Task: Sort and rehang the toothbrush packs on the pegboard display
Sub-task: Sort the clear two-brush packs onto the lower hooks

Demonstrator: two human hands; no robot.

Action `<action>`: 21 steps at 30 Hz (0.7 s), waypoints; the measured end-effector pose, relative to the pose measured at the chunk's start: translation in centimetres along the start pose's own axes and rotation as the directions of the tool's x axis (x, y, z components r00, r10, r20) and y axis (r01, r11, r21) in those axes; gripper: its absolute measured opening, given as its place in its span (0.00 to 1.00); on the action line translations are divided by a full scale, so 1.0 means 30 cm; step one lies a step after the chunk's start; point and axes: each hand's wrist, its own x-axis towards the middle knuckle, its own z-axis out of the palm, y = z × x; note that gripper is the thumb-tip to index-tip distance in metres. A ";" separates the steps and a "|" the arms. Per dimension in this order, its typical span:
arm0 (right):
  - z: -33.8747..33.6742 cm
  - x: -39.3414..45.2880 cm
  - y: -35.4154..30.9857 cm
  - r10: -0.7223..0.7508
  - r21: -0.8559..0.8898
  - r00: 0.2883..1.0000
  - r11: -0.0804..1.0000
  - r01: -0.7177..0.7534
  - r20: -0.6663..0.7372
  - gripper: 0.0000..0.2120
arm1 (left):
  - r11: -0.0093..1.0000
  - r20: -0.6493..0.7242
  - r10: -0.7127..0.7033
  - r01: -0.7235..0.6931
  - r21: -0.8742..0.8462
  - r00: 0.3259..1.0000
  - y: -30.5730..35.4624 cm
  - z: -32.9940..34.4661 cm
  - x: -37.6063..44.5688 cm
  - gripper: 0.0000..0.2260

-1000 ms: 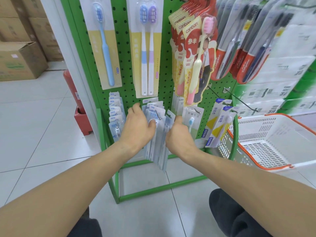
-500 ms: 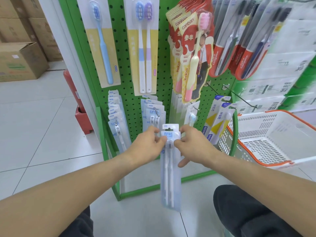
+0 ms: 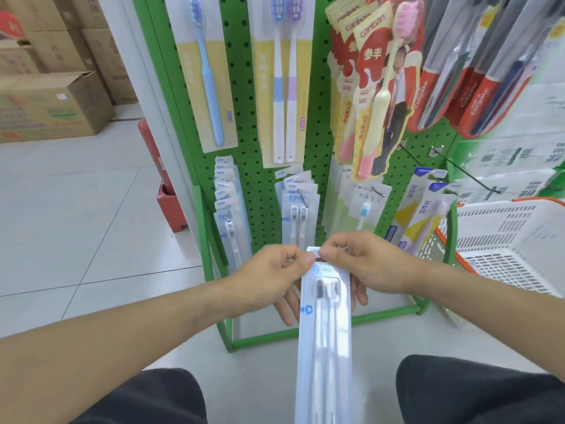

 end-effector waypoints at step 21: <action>0.025 0.011 0.073 0.080 0.145 0.993 0.985 -0.092 0.086 0.09 | 0.999 -0.081 0.047 -0.049 -0.021 0.996 -0.085 -0.019 0.009 0.07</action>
